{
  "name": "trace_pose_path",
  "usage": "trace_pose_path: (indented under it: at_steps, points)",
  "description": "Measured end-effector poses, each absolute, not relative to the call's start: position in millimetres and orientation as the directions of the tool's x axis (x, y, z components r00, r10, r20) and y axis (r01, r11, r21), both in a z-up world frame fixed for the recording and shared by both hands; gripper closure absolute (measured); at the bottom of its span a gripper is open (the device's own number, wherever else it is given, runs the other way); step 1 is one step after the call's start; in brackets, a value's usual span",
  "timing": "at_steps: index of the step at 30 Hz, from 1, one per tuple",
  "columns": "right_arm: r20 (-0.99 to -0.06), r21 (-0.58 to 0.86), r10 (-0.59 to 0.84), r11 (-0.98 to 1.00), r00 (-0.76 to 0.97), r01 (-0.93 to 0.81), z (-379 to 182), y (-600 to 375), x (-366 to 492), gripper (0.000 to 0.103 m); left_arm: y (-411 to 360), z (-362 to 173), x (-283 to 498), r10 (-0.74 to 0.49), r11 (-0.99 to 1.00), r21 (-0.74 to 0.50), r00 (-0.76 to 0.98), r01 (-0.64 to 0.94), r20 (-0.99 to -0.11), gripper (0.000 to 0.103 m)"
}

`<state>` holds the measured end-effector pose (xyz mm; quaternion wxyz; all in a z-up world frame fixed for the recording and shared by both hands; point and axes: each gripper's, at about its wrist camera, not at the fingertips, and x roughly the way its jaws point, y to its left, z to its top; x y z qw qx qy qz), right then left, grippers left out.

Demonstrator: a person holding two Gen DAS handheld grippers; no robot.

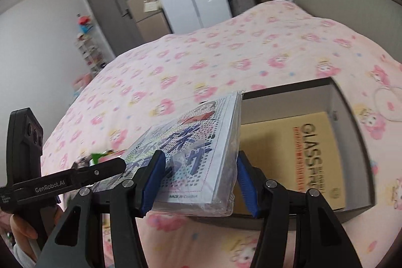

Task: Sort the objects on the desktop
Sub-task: 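Lower the bead-art kit into the black DAPHNE box with the right gripper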

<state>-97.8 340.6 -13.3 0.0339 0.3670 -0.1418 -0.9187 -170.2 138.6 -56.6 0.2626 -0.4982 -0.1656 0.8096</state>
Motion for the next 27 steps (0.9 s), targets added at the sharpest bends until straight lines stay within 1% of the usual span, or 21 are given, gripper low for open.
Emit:
trace_pose_path:
  at_steps: [5,7,10,13,17,19,23,27]
  points:
    - [-0.692,0.292,-0.098,-0.944,-0.715,-0.153,-29.7,387.7,-104.3,0.051,196.7,-76.8,-198.2,0.614,-0.786,-0.54,-0.279,-0.302,-0.738,0.059]
    - [-0.708,0.295,-0.084,-0.938,-0.701,-0.185,-39.7,397.5,-106.9,0.051,207.7,-87.4,-202.0,0.601,-0.794,-0.529,-0.256,-0.302,-0.757,0.059]
    - [-0.735,0.294,-0.077,-0.932,-0.674,-0.213,-54.2,403.0,-109.6,0.051,215.3,-101.5,-204.9,0.576,-0.806,-0.505,-0.218,-0.308,-0.788,0.059]
    - [-0.766,0.24,-0.047,-0.946,-0.641,-0.218,-65.7,395.2,-113.6,0.051,218.0,-112.2,-209.0,0.533,-0.827,-0.461,-0.187,-0.322,-0.825,0.059]
    - [-0.799,0.255,-0.095,-0.948,-0.594,-0.191,-79.9,389.1,-120.5,0.051,219.1,-118.7,-210.1,0.458,-0.858,-0.383,-0.174,-0.342,-0.872,0.061]
    - [-0.814,0.244,-0.092,-0.95,-0.573,-0.195,-84.0,388.4,-122.3,0.051,223.4,-123.1,-208.1,0.435,-0.862,-0.365,-0.146,-0.352,-0.888,0.061]
    - [-0.832,0.215,-0.057,-0.95,-0.552,-0.226,-86.2,391.7,-121.8,0.05,228.4,-124.3,-203.8,0.406,-0.873,-0.33,-0.159,-0.359,-0.9,0.061]
    - [-0.829,0.192,-0.013,-0.946,-0.56,-0.263,-82.7,396.2,-120.7,0.05,231.2,-119.9,-204.4,0.424,-0.875,-0.348,-0.185,-0.336,-0.887,0.061]
